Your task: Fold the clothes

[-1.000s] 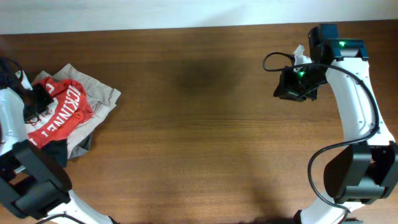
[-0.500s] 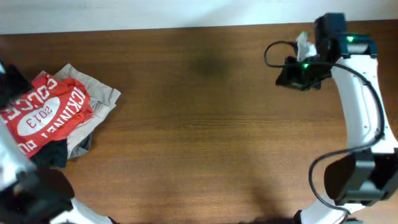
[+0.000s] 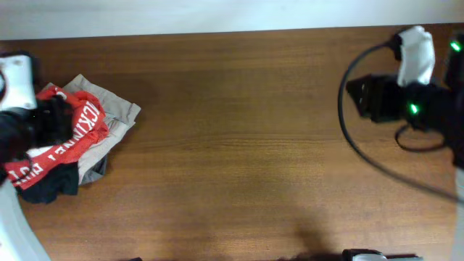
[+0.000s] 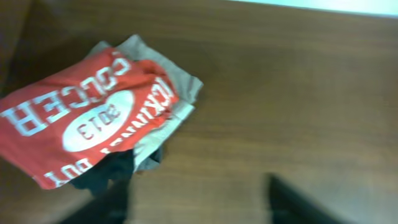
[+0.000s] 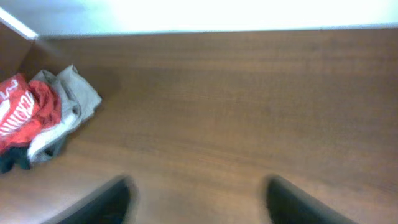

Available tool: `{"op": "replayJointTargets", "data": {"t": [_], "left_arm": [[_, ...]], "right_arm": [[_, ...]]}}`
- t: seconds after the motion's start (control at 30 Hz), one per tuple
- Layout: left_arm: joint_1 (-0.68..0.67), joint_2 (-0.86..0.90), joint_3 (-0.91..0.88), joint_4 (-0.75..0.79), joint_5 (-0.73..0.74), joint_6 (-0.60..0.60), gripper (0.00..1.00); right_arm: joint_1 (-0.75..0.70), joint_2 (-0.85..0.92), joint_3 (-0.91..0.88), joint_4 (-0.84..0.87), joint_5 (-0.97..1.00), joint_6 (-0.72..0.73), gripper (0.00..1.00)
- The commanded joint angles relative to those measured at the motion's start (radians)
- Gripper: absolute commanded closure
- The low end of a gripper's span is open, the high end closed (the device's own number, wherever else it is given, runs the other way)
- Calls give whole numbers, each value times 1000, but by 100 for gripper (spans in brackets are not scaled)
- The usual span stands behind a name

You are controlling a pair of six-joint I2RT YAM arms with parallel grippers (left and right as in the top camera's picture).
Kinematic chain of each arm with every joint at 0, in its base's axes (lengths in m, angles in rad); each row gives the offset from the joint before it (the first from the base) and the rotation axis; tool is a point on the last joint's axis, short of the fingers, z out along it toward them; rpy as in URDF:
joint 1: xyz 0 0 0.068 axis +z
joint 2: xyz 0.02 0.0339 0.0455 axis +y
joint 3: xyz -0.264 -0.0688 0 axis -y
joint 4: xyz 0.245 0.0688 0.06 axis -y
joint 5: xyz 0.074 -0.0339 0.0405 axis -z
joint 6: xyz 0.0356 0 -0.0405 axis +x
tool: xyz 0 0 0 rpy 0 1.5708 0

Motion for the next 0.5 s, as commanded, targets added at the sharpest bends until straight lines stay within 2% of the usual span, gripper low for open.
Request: {"op": "replayJointTargets", "data": {"t": [0.0,0.47], "left_arm": [[-42,-39,-35,0,-35,25,1],[-42,-47,-37,3,-34,24,1]], "right_arm": [[5,-12,4,-26,-5,-14,1],[5,-15,4,-53,-6,-14,1]]}}
